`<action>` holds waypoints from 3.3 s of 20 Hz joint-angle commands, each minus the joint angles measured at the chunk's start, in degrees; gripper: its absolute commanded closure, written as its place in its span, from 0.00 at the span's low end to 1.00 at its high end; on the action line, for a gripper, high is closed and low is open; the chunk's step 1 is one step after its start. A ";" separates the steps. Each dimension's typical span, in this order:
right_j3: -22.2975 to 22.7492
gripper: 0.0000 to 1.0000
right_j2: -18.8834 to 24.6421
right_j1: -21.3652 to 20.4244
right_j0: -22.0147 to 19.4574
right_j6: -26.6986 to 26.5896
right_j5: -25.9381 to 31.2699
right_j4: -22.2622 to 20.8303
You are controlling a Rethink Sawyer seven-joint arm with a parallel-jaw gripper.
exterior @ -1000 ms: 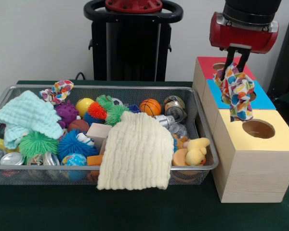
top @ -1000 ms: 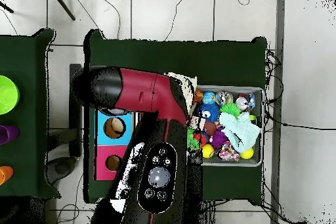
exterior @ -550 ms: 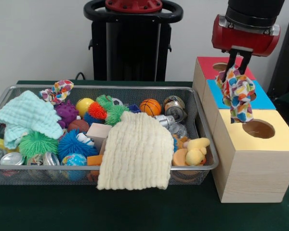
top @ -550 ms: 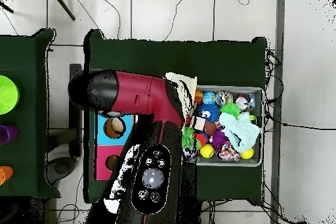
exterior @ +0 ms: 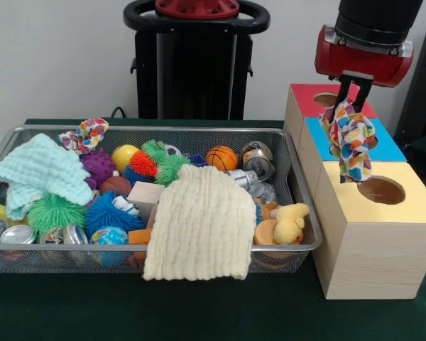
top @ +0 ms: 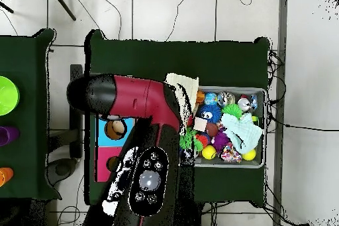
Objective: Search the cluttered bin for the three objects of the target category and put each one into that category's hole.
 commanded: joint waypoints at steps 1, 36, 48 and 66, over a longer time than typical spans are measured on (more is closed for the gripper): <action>6.54 1.00 1.80 1.91 -0.55 14.26 -3.68 0.99; 3.87 1.00 -0.44 5.19 3.82 19.14 -3.23 1.01; -0.50 1.00 -2.41 8.74 5.88 22.31 -0.14 0.39; -4.69 1.00 -3.25 10.64 6.99 23.85 3.72 1.47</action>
